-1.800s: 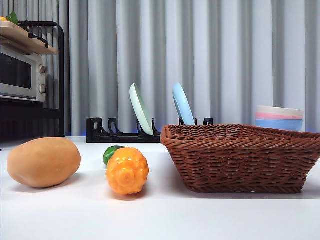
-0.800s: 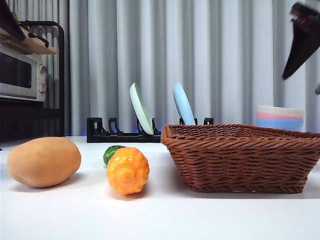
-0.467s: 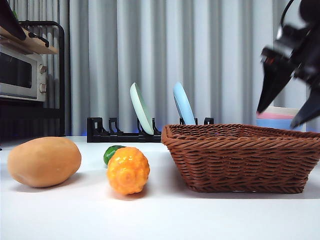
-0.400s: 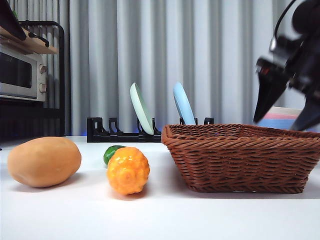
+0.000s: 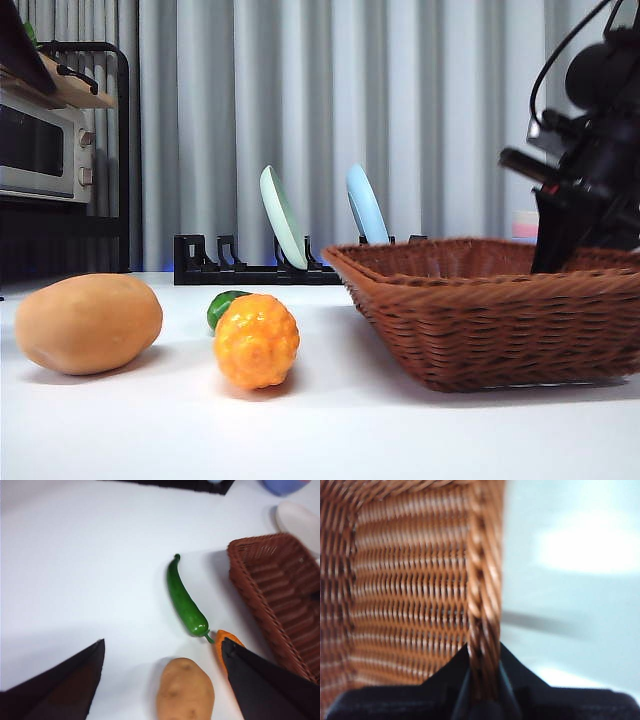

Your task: Pick up the basket,pick up the corn from the table,pick up the potato from the table,pick up the cucumber from the table,put all items into the basket

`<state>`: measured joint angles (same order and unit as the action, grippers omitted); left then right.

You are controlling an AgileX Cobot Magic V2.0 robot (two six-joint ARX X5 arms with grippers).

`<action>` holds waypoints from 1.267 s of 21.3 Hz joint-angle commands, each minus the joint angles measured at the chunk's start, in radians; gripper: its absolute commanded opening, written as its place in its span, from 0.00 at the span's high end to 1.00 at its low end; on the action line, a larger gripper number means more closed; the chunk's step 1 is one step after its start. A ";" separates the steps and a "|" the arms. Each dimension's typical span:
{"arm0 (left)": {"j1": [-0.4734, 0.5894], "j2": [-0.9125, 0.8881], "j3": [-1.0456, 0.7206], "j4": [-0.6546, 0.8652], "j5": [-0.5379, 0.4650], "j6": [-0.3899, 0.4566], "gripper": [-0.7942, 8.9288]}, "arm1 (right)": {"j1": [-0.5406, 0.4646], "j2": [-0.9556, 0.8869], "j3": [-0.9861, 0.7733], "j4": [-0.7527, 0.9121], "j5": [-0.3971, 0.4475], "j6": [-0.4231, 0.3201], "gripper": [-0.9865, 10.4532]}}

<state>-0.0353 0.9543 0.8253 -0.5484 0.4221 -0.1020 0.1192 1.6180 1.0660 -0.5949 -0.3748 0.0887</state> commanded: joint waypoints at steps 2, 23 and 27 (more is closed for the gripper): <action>-0.062 0.123 0.064 0.013 0.001 -0.008 0.52 | 0.000 -0.103 0.005 0.004 0.008 0.008 0.92; -0.397 0.946 0.466 0.063 -0.343 -0.033 0.54 | -0.001 -0.498 0.005 -0.046 0.014 0.035 0.92; -0.397 0.956 0.466 0.052 -0.314 0.024 0.94 | -0.001 -0.498 0.005 -0.045 0.014 0.045 0.92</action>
<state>-0.4294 1.8923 1.2907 -0.4885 0.0971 -0.1070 0.1181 1.1244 1.0660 -0.6571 -0.3553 0.1112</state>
